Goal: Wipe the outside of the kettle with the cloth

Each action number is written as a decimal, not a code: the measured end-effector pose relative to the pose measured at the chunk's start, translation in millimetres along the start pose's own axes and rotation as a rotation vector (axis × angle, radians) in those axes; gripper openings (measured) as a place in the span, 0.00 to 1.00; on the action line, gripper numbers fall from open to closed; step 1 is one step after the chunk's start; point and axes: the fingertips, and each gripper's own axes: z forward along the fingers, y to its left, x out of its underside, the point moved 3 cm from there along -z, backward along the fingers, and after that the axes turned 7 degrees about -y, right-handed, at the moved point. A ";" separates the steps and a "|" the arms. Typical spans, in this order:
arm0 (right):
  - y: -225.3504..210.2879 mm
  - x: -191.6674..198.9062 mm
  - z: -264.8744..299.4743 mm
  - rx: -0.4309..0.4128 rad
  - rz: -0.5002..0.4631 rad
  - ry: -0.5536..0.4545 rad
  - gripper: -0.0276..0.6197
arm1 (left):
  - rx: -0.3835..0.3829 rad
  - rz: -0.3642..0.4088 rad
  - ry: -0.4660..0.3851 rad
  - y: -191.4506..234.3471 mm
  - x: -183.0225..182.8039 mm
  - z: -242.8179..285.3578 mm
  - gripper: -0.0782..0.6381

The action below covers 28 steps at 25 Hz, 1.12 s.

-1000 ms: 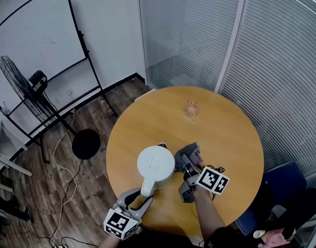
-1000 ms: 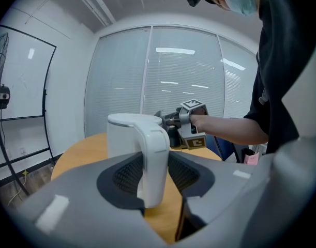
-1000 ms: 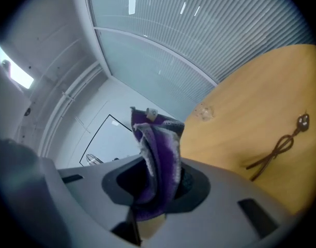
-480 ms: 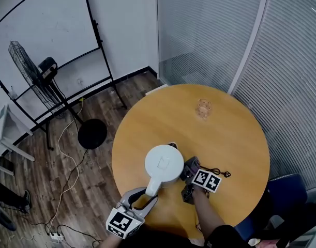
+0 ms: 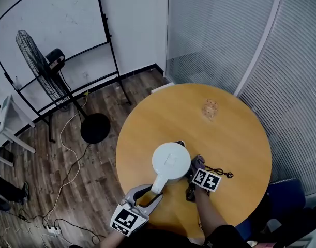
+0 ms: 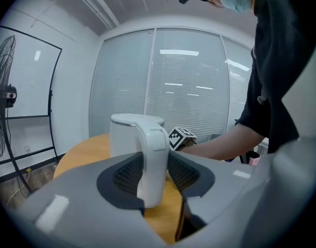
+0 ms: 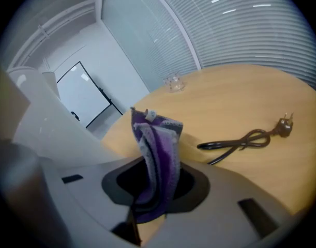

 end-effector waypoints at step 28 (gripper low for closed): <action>143.2 29.9 -224.7 -0.134 0.031 -0.403 0.19 | 0.127 0.032 -0.030 30.3 13.3 -73.8 0.13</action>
